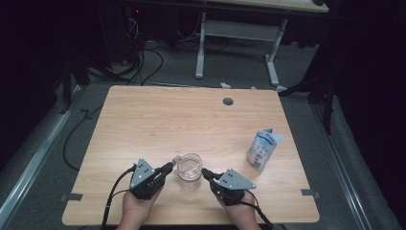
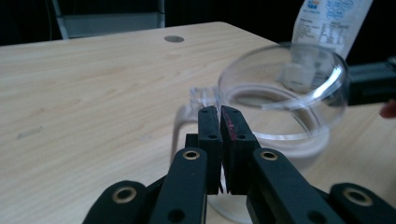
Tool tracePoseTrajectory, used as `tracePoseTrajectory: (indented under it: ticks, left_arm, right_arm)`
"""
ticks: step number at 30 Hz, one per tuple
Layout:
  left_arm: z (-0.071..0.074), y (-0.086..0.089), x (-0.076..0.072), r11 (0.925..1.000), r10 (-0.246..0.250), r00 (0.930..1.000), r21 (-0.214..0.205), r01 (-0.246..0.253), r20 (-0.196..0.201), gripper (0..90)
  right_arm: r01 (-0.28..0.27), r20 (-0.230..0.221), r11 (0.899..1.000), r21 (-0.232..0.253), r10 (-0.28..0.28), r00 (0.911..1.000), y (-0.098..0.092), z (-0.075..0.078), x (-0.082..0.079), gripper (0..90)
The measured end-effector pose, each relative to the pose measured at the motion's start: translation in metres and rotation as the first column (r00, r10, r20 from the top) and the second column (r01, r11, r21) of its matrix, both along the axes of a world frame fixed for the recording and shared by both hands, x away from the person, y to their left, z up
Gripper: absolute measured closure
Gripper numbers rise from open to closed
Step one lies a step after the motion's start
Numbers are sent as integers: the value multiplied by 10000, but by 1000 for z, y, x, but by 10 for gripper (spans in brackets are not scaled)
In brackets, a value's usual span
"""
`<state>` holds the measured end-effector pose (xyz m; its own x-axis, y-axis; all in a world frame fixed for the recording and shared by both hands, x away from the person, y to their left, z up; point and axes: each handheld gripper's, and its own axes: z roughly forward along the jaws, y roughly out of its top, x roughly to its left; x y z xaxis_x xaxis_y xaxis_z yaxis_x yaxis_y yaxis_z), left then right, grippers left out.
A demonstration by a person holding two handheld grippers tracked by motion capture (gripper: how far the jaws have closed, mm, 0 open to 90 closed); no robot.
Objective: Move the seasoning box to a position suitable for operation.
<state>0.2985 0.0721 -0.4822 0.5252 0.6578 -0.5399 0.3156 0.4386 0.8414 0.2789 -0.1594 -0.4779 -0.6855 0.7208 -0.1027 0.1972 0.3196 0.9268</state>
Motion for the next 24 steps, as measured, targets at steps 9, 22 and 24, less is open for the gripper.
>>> tracePoseTrajectory:
  ticks: [9,22,24]
  left_arm:
    - [-10,-11,-19,9980,-626,9978,-18,626,-210,871]
    - [-7,-17,-23,9950,-947,9951,-356,937,-295,869]
    - [-6,-18,-23,9947,-942,9952,-437,930,-273,869]
  right_arm:
    - [-32,89,10000,31,32,10000,3,3,-2,894]
    - [-51,147,10000,62,50,9999,3,4,-3,894]
    - [-54,139,10000,69,53,9999,4,4,-3,894]
